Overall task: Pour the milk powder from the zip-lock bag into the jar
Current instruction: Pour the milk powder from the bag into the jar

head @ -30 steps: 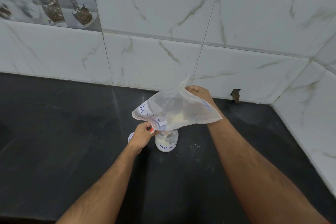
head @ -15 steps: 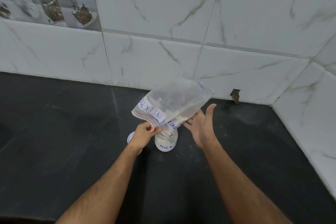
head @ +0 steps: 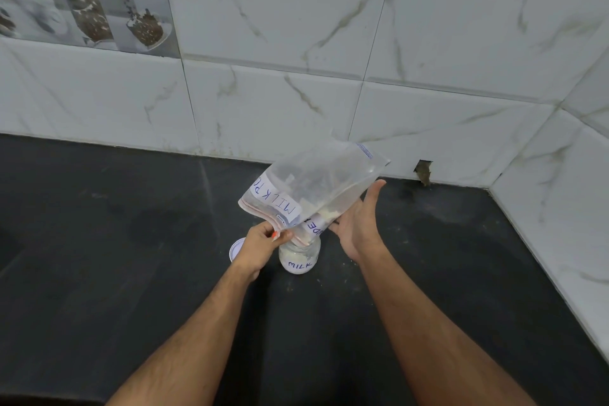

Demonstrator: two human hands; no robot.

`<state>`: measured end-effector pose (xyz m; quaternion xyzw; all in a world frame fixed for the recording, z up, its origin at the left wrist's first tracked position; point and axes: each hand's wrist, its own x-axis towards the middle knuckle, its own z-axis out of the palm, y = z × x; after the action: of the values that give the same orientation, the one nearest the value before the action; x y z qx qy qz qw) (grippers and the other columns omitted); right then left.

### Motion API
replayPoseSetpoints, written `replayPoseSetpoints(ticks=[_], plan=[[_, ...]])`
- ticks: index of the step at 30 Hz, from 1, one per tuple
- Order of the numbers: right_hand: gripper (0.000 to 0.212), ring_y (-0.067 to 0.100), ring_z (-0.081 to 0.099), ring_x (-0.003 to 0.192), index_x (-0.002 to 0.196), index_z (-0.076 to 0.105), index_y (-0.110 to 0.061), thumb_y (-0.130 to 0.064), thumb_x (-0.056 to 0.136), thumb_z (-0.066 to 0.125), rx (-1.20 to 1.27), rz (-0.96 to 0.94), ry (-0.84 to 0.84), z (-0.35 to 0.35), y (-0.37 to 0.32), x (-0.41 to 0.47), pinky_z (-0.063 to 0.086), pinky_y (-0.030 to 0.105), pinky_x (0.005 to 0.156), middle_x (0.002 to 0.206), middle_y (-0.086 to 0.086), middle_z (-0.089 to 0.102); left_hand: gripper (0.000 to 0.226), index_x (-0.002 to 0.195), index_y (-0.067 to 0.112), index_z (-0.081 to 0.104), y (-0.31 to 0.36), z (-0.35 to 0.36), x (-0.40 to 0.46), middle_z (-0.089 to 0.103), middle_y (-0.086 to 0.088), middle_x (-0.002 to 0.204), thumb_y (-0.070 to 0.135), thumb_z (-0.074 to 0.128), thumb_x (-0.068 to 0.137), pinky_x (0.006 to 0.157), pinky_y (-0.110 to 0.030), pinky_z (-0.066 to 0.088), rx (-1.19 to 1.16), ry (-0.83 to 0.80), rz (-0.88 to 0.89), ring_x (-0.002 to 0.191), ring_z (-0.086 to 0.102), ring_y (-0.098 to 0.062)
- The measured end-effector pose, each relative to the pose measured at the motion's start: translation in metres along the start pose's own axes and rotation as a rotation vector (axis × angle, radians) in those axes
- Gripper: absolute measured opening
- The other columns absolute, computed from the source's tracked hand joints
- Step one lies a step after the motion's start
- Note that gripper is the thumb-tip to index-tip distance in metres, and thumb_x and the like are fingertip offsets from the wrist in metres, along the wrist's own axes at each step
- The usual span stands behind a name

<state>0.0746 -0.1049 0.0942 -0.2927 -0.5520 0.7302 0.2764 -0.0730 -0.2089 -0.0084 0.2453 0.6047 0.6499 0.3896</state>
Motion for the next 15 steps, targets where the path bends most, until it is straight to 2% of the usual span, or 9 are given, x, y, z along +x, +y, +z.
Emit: replayPoseSetpoints(ticks=[2,4,6,7,10,12,14,15], plan=[[0.098,0.019,0.051,0.137,0.143,0.048,-0.042,-0.093,0.069,0.01,0.007,-0.048,-0.009,0.006,-0.003,-0.003,0.033,0.055,0.118,0.145,-0.007,0.058,0.022,0.101,0.02,0.072,0.001,0.002,-0.001,0.077,0.013,0.099,0.002,0.07,0.088,0.077,-0.012,0.052,-0.01,0.011,0.003,0.095,0.07,0.001],[0.074,0.012,0.058,0.129,0.123,0.062,-0.054,-0.075,0.088,0.0,0.033,-0.125,-0.034,0.013,-0.006,-0.003,0.041,0.048,0.112,0.134,-0.012,0.066,0.021,0.103,0.019,0.072,0.001,0.003,-0.001,0.076,0.013,0.103,0.004,0.07,0.088,0.08,-0.013,0.051,-0.039,0.021,0.006,0.098,0.069,0.001],[0.077,0.001,0.064,0.116,0.106,0.069,-0.059,-0.058,0.098,-0.008,0.042,-0.167,-0.065,0.017,-0.009,-0.004,0.044,0.041,0.106,0.119,-0.02,0.072,0.022,0.107,0.02,0.071,0.0,0.003,-0.001,0.075,0.01,0.11,0.007,0.07,0.089,0.086,-0.018,0.05,-0.066,0.03,0.008,0.103,0.068,-0.003],[0.08,-0.002,0.064,0.114,0.104,0.07,-0.059,-0.055,0.099,-0.01,0.044,-0.17,-0.062,0.019,-0.008,-0.002,0.043,0.039,0.107,0.116,-0.022,0.073,0.022,0.108,0.02,0.071,0.0,0.003,-0.001,0.075,0.008,0.113,0.008,0.069,0.09,0.089,-0.021,0.049,-0.084,0.035,0.005,0.106,0.068,-0.005],[0.085,0.01,0.061,0.125,0.118,0.065,-0.043,-0.067,0.092,-0.012,0.043,-0.121,-0.037,0.023,-0.001,0.001,0.04,0.039,0.113,0.125,-0.01,0.07,0.017,0.103,0.016,0.071,-0.001,0.006,-0.001,0.076,0.002,0.108,0.005,0.067,0.09,0.095,-0.029,0.05,-0.143,0.064,-0.016,0.104,0.068,-0.013],[0.086,0.012,0.065,0.118,0.118,0.062,-0.031,-0.069,0.091,-0.011,0.017,-0.078,-0.033,0.025,0.002,0.002,0.047,0.034,0.104,0.12,-0.005,0.072,0.011,0.095,0.013,0.069,-0.001,0.008,-0.002,0.076,0.001,0.099,0.004,0.068,0.09,0.098,-0.035,0.05,-0.155,0.081,-0.029,0.099,0.068,-0.016],[0.083,0.004,0.069,0.106,0.115,0.063,-0.03,-0.064,0.094,-0.01,-0.005,-0.093,-0.044,0.027,0.001,0.005,0.052,0.024,0.091,0.109,-0.01,0.075,0.011,0.092,0.014,0.069,0.0,0.01,-0.002,0.078,0.005,0.092,0.004,0.068,0.089,0.095,-0.034,0.05,-0.151,0.08,-0.025,0.097,0.068,-0.015],[0.082,0.003,0.069,0.106,0.115,0.063,-0.031,-0.063,0.095,-0.01,-0.002,-0.093,-0.048,0.027,0.001,0.005,0.052,0.022,0.089,0.108,-0.011,0.076,0.013,0.091,0.015,0.069,0.001,0.011,-0.002,0.078,0.008,0.089,0.003,0.068,0.089,0.093,-0.031,0.05,-0.148,0.082,-0.023,0.095,0.068,-0.013]])
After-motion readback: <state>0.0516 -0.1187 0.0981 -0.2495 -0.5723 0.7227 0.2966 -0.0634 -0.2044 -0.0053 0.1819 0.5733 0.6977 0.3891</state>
